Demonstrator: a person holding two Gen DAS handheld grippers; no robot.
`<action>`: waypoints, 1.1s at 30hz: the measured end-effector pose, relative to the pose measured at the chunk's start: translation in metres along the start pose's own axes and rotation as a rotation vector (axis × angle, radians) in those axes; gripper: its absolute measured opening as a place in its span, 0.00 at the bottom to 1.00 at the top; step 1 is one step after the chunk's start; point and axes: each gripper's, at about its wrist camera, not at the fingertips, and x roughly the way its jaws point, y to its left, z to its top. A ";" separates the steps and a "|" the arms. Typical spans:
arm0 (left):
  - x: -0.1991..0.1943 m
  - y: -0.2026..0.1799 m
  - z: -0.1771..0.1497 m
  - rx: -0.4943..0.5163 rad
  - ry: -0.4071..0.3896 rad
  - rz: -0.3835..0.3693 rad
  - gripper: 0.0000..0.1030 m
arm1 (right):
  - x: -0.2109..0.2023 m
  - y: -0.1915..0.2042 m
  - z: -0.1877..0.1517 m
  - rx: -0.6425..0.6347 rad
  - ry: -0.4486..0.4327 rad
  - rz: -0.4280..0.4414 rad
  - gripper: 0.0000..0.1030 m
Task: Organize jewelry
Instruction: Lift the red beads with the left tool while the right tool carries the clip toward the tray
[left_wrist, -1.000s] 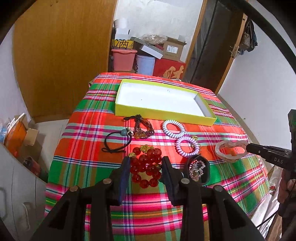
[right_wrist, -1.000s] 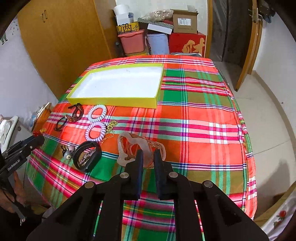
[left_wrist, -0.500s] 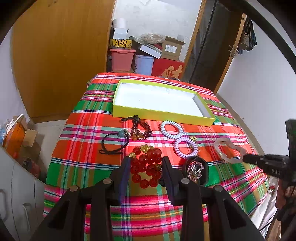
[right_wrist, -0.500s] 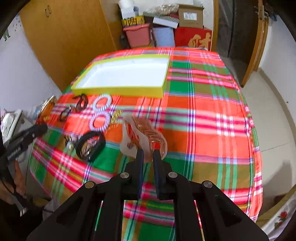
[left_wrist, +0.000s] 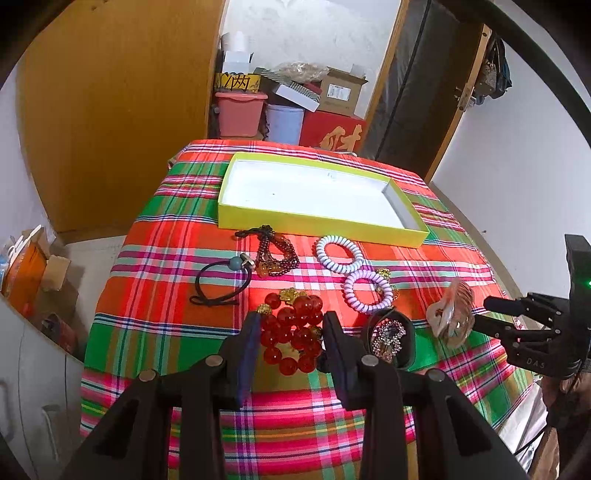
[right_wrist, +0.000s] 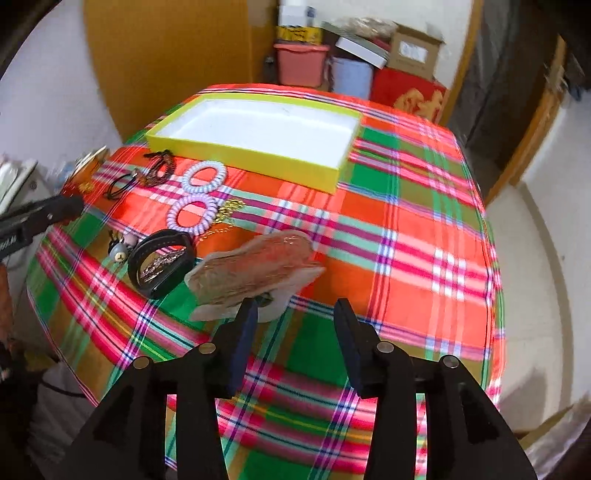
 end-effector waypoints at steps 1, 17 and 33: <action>0.000 -0.001 -0.001 0.000 0.001 -0.002 0.34 | 0.001 0.002 0.001 -0.021 -0.002 -0.002 0.46; 0.002 0.005 -0.004 -0.011 0.003 -0.006 0.34 | 0.025 -0.016 0.016 0.538 0.024 0.271 0.48; 0.012 0.011 0.002 -0.026 0.005 -0.015 0.34 | 0.037 0.002 0.035 0.351 0.055 0.094 0.38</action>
